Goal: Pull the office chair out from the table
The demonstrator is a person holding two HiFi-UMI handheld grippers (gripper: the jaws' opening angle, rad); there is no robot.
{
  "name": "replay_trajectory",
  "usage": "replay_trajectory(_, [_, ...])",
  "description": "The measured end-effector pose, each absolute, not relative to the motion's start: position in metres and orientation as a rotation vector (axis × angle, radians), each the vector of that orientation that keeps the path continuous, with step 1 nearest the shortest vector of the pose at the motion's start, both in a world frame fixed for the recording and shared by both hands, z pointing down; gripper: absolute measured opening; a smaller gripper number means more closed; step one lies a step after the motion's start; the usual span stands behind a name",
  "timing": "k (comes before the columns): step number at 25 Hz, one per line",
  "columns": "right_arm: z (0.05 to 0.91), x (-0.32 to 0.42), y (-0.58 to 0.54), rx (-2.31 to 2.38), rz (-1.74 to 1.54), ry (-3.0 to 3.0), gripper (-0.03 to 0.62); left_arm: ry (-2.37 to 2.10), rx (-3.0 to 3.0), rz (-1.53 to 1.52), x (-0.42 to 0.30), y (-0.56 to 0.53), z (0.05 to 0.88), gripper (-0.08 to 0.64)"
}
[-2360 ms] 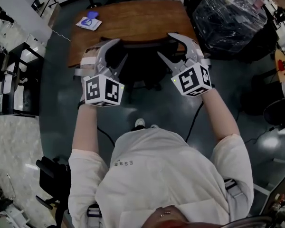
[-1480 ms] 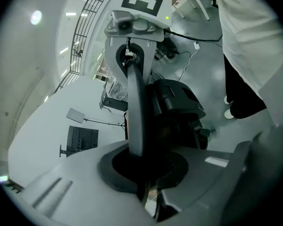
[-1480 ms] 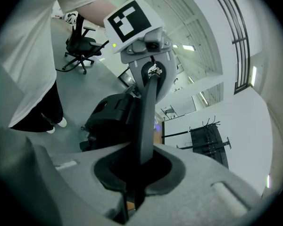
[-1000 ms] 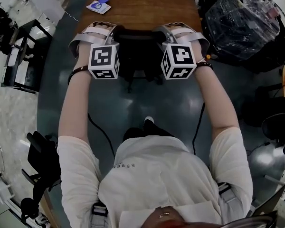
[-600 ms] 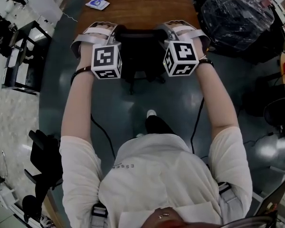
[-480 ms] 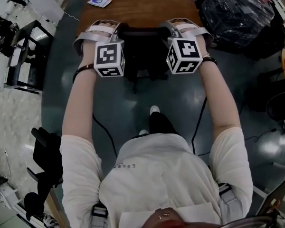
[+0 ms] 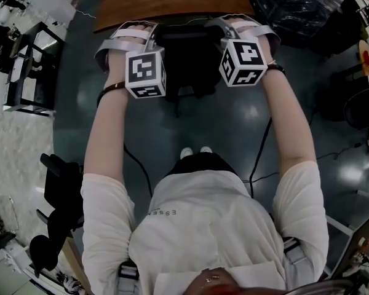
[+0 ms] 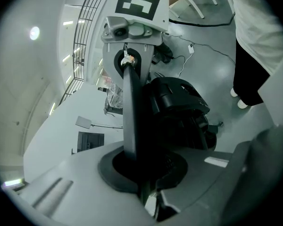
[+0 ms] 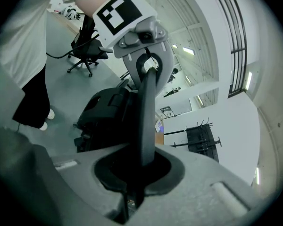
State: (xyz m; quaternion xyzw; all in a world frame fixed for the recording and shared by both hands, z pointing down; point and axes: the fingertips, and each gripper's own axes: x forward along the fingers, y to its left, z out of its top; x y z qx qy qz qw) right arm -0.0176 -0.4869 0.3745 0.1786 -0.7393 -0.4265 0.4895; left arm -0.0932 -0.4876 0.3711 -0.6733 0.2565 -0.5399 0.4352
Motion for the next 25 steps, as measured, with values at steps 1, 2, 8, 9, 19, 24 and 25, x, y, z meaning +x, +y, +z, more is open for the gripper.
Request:
replay_trajectory(1, [0.374, -0.014, -0.477, 0.432, -1.041, -1.797, 0.011, 0.641, -1.673, -1.349, -0.091, -0.478, 0.371, 0.032])
replay_trajectory(2, [0.374, -0.011, -0.467, 0.430, -1.044, -1.801, 0.011, 0.644, -1.673, -1.353, -0.087, -0.468, 0.370, 0.032])
replay_trajectory(8, [0.371, 0.012, -0.412, 0.402, -1.074, -1.812, 0.008, 0.657, -1.712, -1.355, -0.059, -0.409, 0.367, 0.029])
replay_trajectory(9, [0.371, 0.014, -0.403, 0.397, -1.082, -1.814, 0.008, 0.658, -1.717, -1.362, -0.057, -0.399, 0.367, 0.029])
replay_trajectory(19, [0.370, 0.024, -0.313, 0.370, -1.109, -1.821, 0.006, 0.733, -1.705, -1.375, -0.048, -0.312, 0.366, 0.031])
replay_trajectory(24, [0.371, 0.023, -0.273, 0.377, -1.113, -1.819, 0.006, 0.735, -1.696, -1.359, -0.048, -0.272, 0.367, 0.034])
replay_trajectory(25, [0.372, 0.023, -0.266, 0.380, -1.113, -1.818, 0.006, 0.734, -1.693, -1.353, -0.048, -0.266, 0.368, 0.035])
